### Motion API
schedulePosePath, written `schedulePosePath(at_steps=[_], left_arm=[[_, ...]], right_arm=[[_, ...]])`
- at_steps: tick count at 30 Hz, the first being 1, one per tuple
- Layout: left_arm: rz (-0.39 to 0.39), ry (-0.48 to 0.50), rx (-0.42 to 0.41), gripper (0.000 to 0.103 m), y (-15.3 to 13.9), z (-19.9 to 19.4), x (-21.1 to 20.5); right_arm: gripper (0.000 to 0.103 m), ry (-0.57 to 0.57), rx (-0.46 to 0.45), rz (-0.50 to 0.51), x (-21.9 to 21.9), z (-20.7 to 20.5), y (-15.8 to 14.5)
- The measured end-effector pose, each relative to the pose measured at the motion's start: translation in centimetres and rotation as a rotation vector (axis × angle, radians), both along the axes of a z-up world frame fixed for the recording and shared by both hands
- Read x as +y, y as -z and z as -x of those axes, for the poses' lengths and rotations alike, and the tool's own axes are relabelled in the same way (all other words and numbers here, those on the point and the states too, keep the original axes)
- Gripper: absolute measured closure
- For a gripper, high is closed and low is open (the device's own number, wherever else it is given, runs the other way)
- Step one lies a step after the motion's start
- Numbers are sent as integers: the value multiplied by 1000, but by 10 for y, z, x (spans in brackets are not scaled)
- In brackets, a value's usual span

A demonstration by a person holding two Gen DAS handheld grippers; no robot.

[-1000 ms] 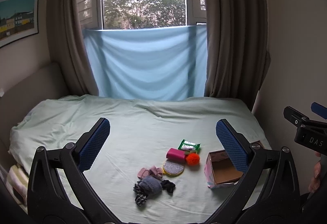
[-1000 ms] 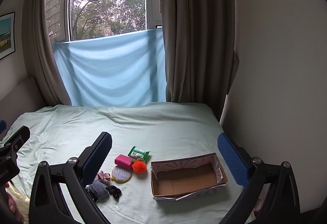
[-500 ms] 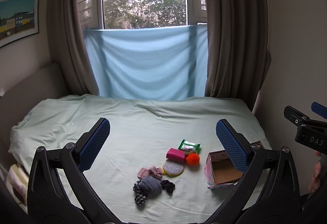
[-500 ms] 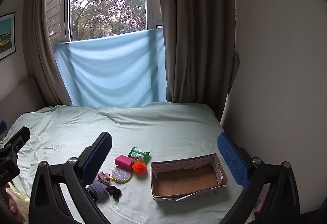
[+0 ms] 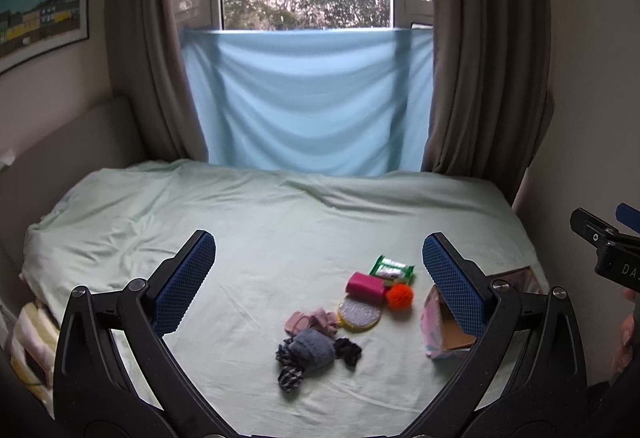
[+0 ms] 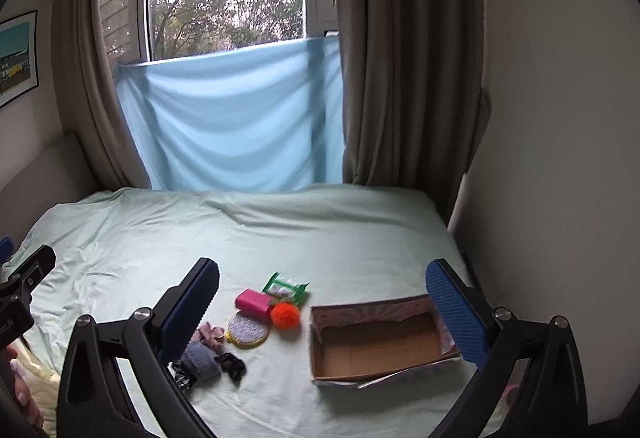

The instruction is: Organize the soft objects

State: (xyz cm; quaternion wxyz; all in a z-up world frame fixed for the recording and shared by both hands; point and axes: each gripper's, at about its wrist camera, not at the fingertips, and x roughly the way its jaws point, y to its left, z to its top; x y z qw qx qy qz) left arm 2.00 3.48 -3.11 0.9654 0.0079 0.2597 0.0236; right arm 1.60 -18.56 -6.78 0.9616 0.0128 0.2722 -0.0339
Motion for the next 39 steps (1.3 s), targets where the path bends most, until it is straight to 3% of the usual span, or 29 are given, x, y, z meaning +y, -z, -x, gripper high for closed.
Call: schedulePosePath(at_steps=[9,18,30,39], left_arm=[[-32,137,82,0,63,-37,66],[-46,354,200,0,174,-73,101],[-138,657,292,0,335,-109,69],[-222,734,352,1,428,-122,37]], right_arm=[[0,30,86,-30,68,-30,70],[0,85,182,-52,120,-63,171],[0,-11,266,10,147,-103,321],[2,-128,329,63,151,-131,411]])
